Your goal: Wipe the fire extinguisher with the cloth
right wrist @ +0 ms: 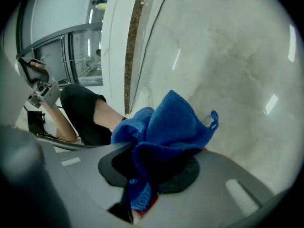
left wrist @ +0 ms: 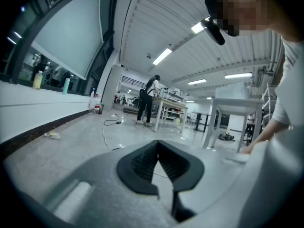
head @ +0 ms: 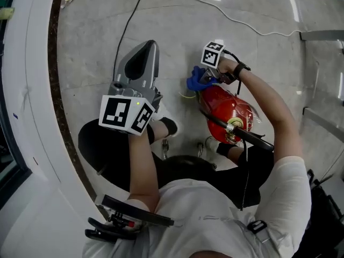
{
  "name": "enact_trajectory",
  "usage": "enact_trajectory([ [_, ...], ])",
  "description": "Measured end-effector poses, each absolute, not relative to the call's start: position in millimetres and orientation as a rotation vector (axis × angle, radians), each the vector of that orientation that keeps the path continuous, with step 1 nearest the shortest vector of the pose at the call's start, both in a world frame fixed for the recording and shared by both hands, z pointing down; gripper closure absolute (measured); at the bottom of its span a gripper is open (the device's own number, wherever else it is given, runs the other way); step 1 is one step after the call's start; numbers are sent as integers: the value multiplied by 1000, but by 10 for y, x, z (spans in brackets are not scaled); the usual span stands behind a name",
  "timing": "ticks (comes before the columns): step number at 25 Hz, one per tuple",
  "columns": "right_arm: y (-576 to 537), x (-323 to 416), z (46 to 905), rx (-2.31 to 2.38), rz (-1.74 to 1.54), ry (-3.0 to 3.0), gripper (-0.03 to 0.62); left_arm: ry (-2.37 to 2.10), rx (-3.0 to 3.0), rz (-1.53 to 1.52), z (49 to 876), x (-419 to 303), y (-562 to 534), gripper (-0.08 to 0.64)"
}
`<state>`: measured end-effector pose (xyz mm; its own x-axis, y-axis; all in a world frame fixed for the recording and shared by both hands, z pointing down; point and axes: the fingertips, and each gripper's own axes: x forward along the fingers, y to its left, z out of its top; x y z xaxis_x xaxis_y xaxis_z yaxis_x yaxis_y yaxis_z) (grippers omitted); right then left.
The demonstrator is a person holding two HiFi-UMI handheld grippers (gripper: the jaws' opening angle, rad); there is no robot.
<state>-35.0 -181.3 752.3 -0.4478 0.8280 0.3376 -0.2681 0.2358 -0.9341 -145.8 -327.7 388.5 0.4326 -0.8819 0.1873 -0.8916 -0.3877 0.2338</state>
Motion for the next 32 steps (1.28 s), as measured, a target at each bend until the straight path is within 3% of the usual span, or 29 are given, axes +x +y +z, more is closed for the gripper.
enact_trajectory([
  [6,-1875,-309,8468,-390,1087,-1613,494,-1574,2333,105,4071,-1544,-3133,560],
  [12,-2288,-222,8185,-282,857,-1814,491,-1578,2385,88,3882,-1426,-2908,560],
  [16,-3173,-30,7080,246,988,-2278,491,-1570,2470,30,3584,-1286,-2694,560],
  [21,-3396,1214,5181,945,873,-2740,491,-1557,2540,-50,3106,-1019,-2139,560],
  [27,-1946,2347,3347,1620,402,-2944,480,-1516,2671,-128,2669,-604,-1127,560],
  [32,-444,1958,3028,1644,306,-2944,479,-1465,2753,-181,2450,-213,-93,560],
])
